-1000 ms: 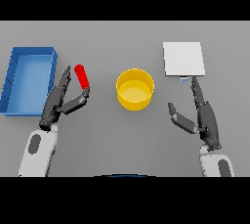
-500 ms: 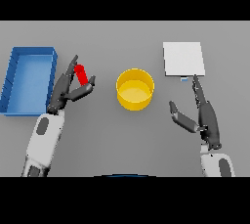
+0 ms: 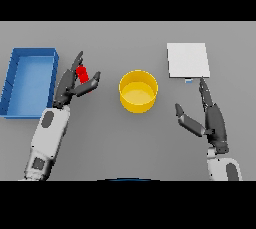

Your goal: Pick up the red beaker and tilt it to pour out 1 green nut into yellow bowl. Pick up the yellow bowl and place it on the metallic measuring scale.

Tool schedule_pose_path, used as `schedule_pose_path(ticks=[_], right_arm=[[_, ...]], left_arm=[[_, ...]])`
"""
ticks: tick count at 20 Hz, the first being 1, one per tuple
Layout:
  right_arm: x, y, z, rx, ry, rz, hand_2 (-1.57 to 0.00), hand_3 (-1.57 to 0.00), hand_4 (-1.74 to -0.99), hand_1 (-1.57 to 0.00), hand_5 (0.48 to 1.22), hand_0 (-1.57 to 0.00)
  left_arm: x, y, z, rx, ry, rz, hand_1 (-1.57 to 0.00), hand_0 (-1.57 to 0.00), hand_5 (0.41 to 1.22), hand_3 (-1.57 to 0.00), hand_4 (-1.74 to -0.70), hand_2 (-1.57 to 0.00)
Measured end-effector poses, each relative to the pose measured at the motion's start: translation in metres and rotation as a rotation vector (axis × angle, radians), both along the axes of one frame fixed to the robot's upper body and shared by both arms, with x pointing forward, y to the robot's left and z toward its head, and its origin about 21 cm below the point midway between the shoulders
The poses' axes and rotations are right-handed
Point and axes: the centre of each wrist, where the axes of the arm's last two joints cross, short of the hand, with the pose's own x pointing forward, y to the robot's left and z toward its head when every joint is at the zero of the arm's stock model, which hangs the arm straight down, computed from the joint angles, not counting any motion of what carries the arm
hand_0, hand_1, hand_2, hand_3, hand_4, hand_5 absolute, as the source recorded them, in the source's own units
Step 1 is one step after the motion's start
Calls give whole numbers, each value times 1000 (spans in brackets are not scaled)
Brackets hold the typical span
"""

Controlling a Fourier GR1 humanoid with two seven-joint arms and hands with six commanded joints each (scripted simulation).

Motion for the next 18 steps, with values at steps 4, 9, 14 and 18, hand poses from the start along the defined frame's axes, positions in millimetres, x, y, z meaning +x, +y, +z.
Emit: schedule_pose_path(ticks=[4,9,14,18], right_arm=[[2,3,0,-8,0,1,1,1,-1258,1,644,1],[-5,0,-5,-11,2,-2,1,1,-1252,1,644,1],[-4,3,-2,-1,-1,-1,1,1,-1258,1,644,1],[-3,-2,0,3,-6,-13,1,1,-1258,1,646,1]], left_arm=[[4,-8,-2,-63,-19,23,-328,-285,783,-292,-1449,-364],[12,-16,-1,-35,-11,40,-1125,-1106,1078,-974,-1603,-1142],[10,-21,1,-8,4,20,-1425,-1419,1159,-1375,-1552,-1430],[13,-23,8,-70,-62,59,-1511,-1509,1128,-1491,-1664,-1513]])
